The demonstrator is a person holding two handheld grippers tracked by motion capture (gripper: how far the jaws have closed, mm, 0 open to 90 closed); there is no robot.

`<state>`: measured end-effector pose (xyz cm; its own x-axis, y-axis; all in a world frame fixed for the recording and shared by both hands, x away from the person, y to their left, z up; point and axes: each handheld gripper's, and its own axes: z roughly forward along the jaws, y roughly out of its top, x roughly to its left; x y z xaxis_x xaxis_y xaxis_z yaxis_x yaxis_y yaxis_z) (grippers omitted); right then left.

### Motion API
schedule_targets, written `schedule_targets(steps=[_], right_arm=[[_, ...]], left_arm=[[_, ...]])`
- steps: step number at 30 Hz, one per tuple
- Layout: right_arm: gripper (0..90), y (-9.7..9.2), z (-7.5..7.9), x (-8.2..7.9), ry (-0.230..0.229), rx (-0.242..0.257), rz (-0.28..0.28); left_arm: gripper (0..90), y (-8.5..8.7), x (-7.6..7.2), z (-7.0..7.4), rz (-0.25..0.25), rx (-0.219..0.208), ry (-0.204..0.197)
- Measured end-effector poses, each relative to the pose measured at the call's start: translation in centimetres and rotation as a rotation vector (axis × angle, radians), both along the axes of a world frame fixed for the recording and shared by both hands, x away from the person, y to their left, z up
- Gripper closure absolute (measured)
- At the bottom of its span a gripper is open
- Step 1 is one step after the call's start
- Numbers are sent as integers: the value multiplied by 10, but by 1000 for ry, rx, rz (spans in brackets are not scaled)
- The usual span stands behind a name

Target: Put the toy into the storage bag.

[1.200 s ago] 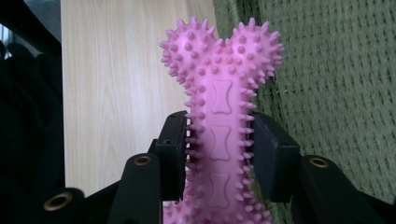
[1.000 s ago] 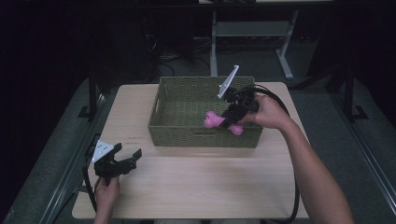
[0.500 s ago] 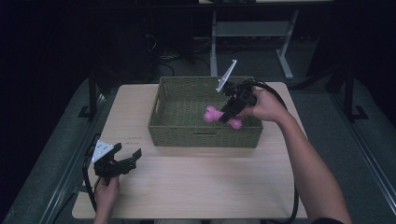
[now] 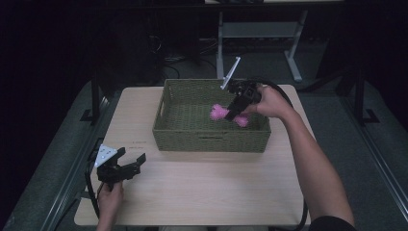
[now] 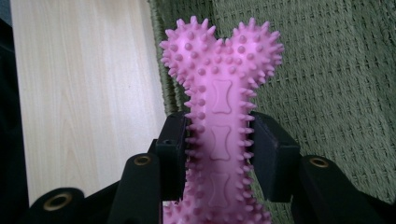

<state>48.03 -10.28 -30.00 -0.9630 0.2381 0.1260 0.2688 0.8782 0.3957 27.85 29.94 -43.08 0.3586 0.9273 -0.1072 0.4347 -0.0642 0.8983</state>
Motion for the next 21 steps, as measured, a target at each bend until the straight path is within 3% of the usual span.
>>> schedule_targets(steps=[21], right_arm=[[579, 4, -28, 18, 35, -33, -8]], left_arm=[[130, 1, 0, 0, 0, -1, -2]])
